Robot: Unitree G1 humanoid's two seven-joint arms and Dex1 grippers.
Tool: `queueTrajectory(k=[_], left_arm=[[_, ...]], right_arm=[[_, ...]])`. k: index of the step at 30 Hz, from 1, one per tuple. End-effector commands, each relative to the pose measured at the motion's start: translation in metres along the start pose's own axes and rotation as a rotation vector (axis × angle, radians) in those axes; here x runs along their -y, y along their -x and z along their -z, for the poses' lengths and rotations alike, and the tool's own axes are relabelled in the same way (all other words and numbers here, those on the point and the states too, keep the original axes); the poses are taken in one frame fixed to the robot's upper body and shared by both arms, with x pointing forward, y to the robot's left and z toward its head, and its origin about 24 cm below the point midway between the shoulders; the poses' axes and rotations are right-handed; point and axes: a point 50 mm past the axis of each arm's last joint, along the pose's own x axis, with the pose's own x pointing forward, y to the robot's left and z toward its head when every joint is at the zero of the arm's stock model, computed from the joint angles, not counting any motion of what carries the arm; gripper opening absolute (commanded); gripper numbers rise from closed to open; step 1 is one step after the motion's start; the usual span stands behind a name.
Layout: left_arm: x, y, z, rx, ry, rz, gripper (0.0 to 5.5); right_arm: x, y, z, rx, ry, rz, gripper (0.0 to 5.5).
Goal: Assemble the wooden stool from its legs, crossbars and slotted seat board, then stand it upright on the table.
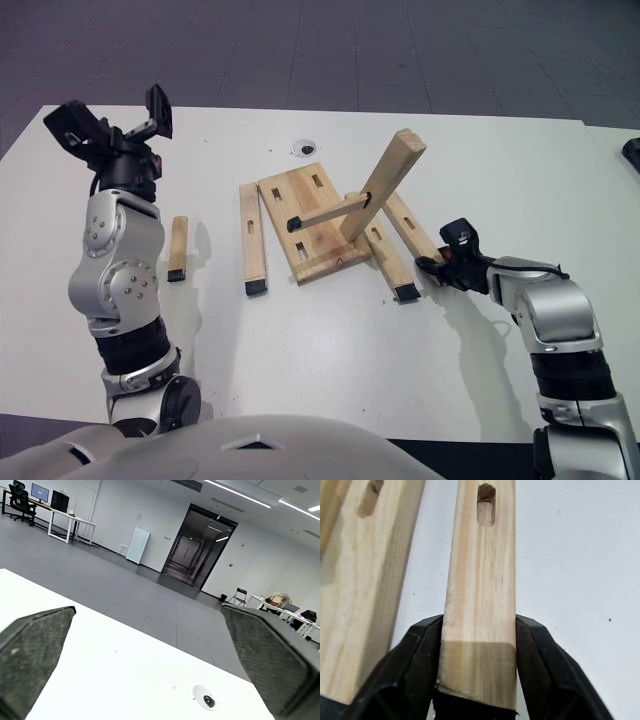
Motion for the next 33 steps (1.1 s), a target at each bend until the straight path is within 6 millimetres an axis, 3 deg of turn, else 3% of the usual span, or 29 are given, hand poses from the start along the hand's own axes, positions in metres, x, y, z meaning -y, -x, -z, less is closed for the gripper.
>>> queueTrajectory(k=[1,4,6,9,13,16,20,24,31,33], left_arm=[[-0.002,-0.004,-0.001,-0.029,0.047,0.021,5.4],[-0.012,-0.009,-0.016,-0.015,0.178,0.079,5.4],[-0.006,-0.009,-0.036,0.0,0.311,0.261,5.4],[0.02,-0.013,-0.064,-0.038,0.482,0.552,5.4],[0.074,-0.019,-0.081,-0.201,0.559,0.843,5.4],[0.109,-0.009,-0.1,-0.243,0.609,1.044,5.4],[0.128,-0.006,-0.112,-0.254,0.654,1.104,5.4],[0.132,-0.005,-0.117,-0.246,0.687,1.124,5.4],[0.132,-0.009,-0.105,-0.289,0.691,1.088,5.4],[0.131,-0.011,-0.103,-0.294,0.693,1.074,5.17]], right_arm=[[0.027,0.025,-0.054,0.338,-0.014,0.115,2.11],[0.035,0.054,-0.091,0.585,0.043,0.164,2.1],[0.03,0.074,-0.118,0.75,0.108,0.167,2.09],[0.006,0.103,-0.152,0.986,0.265,0.092,2.09],[-0.029,0.12,-0.173,1.141,0.448,-0.038,2.09],[-0.055,0.122,-0.177,1.195,0.507,-0.156,2.09],[-0.076,0.111,-0.17,1.177,0.522,-0.244,2.09],[-0.086,0.099,-0.16,1.145,0.509,-0.28,2.09],[-0.094,0.082,-0.146,1.073,0.54,-0.276,2.09],[-0.094,0.078,-0.145,1.06,0.547,-0.267,2.09]])
